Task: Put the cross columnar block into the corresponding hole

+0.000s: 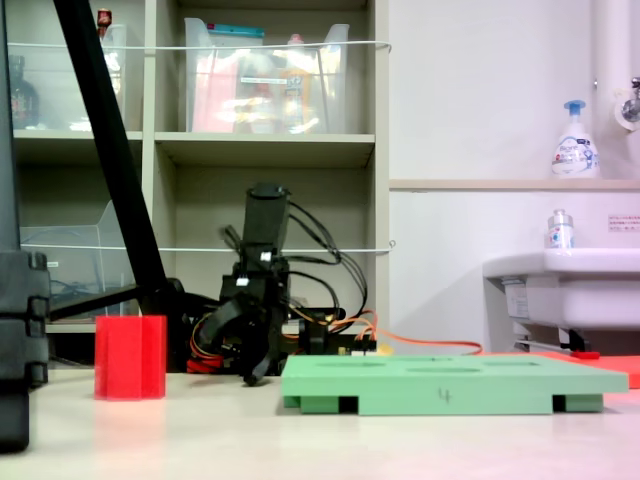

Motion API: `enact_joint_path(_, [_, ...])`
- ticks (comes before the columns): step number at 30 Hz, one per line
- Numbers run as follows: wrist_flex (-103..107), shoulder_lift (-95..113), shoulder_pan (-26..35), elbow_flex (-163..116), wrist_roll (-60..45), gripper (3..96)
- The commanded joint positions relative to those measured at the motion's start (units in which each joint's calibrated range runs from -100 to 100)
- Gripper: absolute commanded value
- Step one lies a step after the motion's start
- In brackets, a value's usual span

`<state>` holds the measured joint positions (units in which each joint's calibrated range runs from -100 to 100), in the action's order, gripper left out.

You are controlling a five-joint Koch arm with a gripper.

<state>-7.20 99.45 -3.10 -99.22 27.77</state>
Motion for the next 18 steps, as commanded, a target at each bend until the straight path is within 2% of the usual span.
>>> enact_joint_path(1, [20.0, 0.5, -2.7, 10.1, 7.6, 47.5])
enact_joint_path(4, [48.3, 0.5, -3.2, 29.7, 12.5, 47.0])
enact_joint_path(11, [73.1, -0.8, -3.0, 59.5, 14.5, 46.9])
enact_joint_path(18, [100.8, -36.5, -3.1, 99.3, 14.7, 46.8])
